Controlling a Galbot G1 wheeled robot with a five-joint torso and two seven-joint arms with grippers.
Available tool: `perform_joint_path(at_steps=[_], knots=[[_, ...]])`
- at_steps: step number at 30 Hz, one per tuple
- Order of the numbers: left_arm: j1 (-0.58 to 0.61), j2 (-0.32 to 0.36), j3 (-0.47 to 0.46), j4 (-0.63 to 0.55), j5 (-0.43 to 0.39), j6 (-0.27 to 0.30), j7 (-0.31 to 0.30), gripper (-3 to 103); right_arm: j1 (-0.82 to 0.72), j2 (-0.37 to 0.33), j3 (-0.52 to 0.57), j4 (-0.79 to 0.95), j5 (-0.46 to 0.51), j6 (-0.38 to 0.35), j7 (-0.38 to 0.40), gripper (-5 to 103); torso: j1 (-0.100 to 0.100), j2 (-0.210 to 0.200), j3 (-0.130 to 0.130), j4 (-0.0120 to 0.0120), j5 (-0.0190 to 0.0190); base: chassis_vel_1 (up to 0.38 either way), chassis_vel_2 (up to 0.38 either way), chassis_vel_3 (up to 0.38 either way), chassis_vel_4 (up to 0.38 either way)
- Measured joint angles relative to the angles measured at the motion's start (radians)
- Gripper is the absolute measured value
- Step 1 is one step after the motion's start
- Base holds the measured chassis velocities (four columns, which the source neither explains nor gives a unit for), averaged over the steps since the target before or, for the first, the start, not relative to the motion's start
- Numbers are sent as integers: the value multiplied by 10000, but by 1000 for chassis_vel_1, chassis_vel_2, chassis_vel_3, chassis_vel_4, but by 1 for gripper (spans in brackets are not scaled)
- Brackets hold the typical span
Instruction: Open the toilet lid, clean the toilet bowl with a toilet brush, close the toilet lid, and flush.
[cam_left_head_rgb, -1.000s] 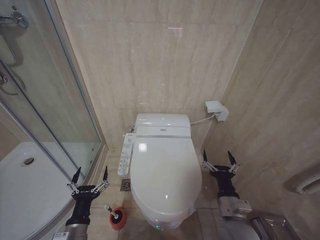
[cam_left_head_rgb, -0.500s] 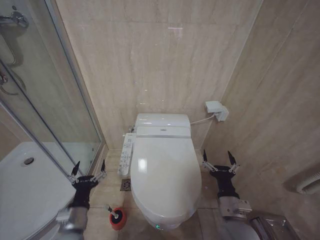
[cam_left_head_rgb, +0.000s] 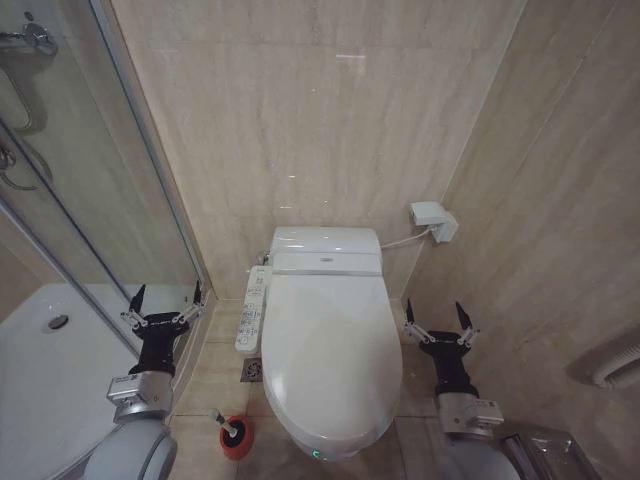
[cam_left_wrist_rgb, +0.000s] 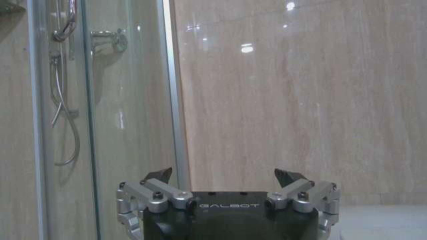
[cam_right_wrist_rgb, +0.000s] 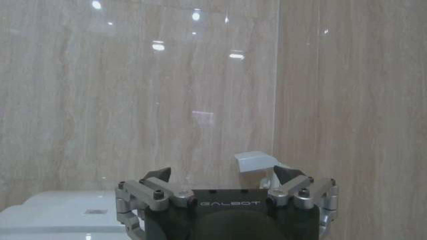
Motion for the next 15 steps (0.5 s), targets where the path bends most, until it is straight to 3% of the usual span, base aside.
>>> perform_joint_path(at_steps=[2,4,5,6,8,15], knots=[[-12,0,22,213,6,-289,1,100,0,0,0,0,0,0,0,100,0,0,0,-2,3,0,0,0,0],[-11,1,98,1014,13,-1295,257,100,0,0,1,-1,-1,0,0,100,1,-1,1,-3,-3,0,0,0,0],[-11,1,98,1014,13,-1295,257,100,0,0,1,-1,-1,0,0,100,1,-1,1,-3,-3,0,0,0,0],[-18,-6,141,1433,40,-1860,433,100,0,-1,0,0,0,0,0,100,1,0,1,-2,-2,0,0,0,0],[-36,-69,205,1832,88,-2433,529,100,0,0,0,0,0,0,0,100,1,-1,1,-3,-3,0,0,0,0],[-24,-187,329,1832,264,-2539,487,99,0,0,0,-1,0,0,0,100,1,0,0,-2,0,0,0,0,0]])
